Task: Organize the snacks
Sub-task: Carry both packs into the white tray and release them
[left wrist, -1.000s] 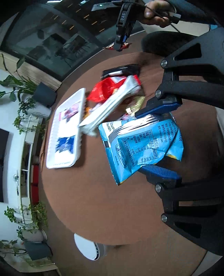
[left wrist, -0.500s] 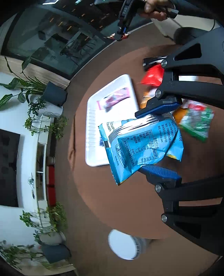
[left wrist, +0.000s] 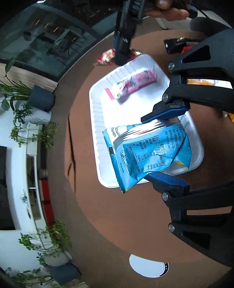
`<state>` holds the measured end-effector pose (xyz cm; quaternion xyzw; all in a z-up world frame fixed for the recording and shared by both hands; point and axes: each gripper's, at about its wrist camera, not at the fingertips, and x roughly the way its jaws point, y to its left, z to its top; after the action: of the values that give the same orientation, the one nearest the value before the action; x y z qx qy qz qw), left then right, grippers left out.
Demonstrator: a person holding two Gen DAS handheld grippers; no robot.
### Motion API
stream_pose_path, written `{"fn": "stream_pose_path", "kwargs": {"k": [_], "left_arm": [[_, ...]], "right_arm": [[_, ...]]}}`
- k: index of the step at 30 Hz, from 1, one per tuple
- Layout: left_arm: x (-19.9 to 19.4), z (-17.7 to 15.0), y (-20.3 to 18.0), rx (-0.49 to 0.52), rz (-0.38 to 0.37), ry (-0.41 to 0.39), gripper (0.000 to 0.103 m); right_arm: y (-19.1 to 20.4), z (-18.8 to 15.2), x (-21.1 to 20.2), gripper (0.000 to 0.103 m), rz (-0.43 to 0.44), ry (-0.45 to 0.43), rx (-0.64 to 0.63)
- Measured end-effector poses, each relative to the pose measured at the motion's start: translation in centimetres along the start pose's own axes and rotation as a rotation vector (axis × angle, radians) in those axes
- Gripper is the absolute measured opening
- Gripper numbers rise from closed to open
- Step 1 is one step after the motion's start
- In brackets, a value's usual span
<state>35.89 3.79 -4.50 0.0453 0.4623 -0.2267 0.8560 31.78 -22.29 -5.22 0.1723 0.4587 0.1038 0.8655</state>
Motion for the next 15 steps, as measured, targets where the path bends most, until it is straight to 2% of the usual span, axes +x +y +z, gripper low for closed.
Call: {"fn": "stream_pose_path", "kwargs": {"k": [5, 15], "left_arm": [[2.6, -0.6, 0.7, 0.029, -0.007, 0.060, 0.050], [4.5, -1.3, -0.3, 0.053, 0.006, 0.068, 0.053]], "right_arm": [[0.0, -0.6, 4.0, 0.027, -0.034, 0.075, -0.018], [-0.4, -0.8, 7.3, 0.027, -0.113, 0.124, -0.039]]}}
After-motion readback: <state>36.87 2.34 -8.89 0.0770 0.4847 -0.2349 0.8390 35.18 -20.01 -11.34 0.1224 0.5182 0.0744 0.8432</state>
